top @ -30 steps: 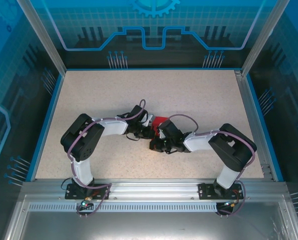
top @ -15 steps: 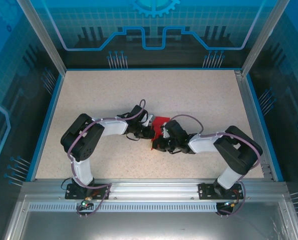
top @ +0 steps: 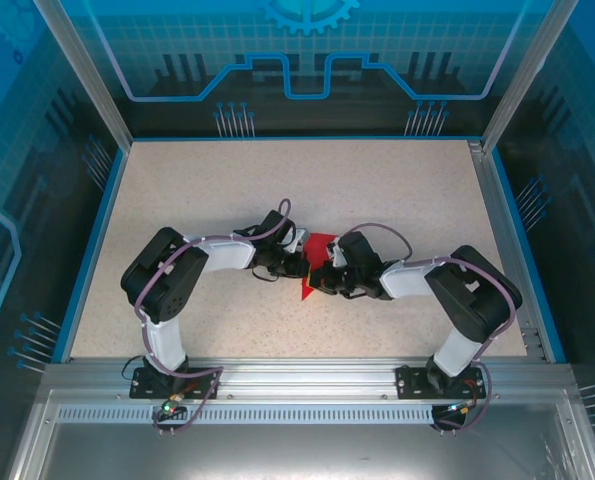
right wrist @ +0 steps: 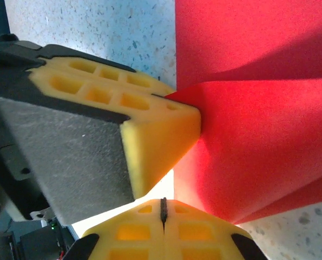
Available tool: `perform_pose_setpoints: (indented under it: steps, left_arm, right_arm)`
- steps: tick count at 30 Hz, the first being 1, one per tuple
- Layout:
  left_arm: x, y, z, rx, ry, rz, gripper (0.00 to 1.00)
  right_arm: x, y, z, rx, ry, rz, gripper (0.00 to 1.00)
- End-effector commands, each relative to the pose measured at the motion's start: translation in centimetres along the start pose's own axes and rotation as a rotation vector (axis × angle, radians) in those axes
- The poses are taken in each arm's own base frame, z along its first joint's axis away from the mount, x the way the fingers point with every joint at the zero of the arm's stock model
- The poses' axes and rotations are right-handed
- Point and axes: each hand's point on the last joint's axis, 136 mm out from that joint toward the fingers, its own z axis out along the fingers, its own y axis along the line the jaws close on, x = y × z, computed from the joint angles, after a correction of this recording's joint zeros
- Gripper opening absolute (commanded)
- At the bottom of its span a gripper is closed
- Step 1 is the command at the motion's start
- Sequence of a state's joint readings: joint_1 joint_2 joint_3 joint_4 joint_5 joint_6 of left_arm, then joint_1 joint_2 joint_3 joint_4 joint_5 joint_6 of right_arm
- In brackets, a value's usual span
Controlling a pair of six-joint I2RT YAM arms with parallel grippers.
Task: Fold a paper plane with a square sheet of paper (pick it up from the middle)
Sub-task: Third fold the triangle at the center of the table.
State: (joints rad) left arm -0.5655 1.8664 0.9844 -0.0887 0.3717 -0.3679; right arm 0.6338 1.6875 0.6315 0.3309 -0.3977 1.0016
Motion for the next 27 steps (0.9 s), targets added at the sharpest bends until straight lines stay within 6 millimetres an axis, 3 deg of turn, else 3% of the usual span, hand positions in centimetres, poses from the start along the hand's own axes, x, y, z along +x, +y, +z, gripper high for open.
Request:
perform_pose_setpoints:
  steps: [1, 8, 12, 18, 22, 27]
  left_arm:
    - [1.8, 1.7, 0.6, -0.042, 0.060, -0.031, 0.00]
    - [1.8, 1.7, 0.6, -0.040, 0.062, -0.030, 0.00]
    - [1.8, 1.6, 0.7, -0.039, 0.065, -0.029, 0.00]
    - [1.8, 1.6, 0.7, -0.039, 0.066, -0.031, 0.00]
    - [1.7, 1.6, 0.7, -0.040, 0.065, -0.030, 0.00]
    - [1.7, 1.5, 0.6, -0.036, 0.066, -0.030, 0.00]
  right_arm:
    - [-0.5, -0.4, 0.4, 0.015, 0.001, -0.016, 0.00]
    - [0.4, -3.6, 1.0, 0.102, 0.009, 0.023, 0.00]
    - [0.2, -2.5, 0.6, 0.073, 0.005, 0.013, 0.00]
    - [-1.5, 0.1, -1.8, 0.009, -0.052, -0.032, 0.00]
    - [-2.3, -0.1, -2.2, -0.003, -0.058, -0.031, 0.00]
    - [-2.2, -1.1, -1.3, 0.005, -0.032, -0.007, 0.00]
